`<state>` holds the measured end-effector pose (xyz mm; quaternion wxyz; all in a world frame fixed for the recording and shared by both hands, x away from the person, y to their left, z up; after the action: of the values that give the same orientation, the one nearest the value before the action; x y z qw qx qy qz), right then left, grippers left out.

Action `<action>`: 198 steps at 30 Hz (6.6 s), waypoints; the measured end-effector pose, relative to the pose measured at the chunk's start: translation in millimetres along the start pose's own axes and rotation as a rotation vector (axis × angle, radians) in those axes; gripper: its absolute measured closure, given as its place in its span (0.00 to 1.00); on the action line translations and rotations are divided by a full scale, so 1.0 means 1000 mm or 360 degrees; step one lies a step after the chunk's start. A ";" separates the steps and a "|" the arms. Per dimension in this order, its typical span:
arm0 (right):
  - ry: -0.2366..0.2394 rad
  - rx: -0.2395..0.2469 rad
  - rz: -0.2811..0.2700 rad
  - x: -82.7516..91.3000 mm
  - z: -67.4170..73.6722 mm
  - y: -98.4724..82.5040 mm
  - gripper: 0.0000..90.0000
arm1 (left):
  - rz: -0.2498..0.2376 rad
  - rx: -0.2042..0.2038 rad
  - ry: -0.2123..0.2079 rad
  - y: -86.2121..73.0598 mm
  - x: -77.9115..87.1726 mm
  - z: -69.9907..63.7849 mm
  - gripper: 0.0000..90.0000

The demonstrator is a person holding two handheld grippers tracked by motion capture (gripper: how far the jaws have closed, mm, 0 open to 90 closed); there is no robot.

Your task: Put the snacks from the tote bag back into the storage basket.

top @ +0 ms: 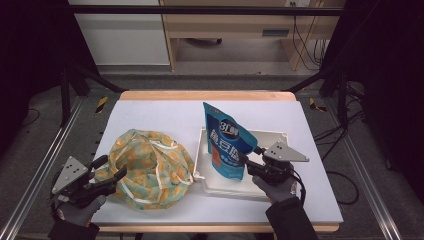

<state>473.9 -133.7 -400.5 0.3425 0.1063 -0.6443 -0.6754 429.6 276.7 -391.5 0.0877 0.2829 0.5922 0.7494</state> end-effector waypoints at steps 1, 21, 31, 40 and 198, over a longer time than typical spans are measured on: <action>-0.0004 0.0003 0.0009 0.002 0.000 -0.002 0.59 | -0.0009 -0.0015 -0.0001 0.004 -0.002 -0.003 0.30; -0.0003 0.0034 0.0074 -0.002 0.005 -0.024 0.83 | -0.0093 -0.0055 -0.0145 0.072 -0.086 -0.063 0.39; -0.0005 0.0029 0.0082 -0.002 0.005 -0.023 0.85 | -0.0077 -0.0050 -0.0217 0.081 -0.129 -0.083 0.47; -0.0006 0.0040 0.0087 -0.002 0.006 -0.023 0.87 | -0.0052 -0.0058 -0.0272 0.084 -0.163 -0.097 0.58; -0.0374 -0.0033 0.0017 0.042 -0.042 -0.006 0.31 | 0.0059 -0.0075 -0.0071 0.036 -0.057 -0.048 0.29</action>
<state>465.3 -192.9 -399.5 0.2692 0.0193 -0.6736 -0.6881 458.2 199.7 -382.7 0.0935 0.3084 0.5669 0.7582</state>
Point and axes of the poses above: each handheld gripper's, and its own axes: x roughly backward along the jaws, y roughly out of its top, z roughly to its left, the point moved 6 cm from there along -x, roughly forward along the jaws, and after that the axes turned 8 degrees about -x, right-handed, at the moved point
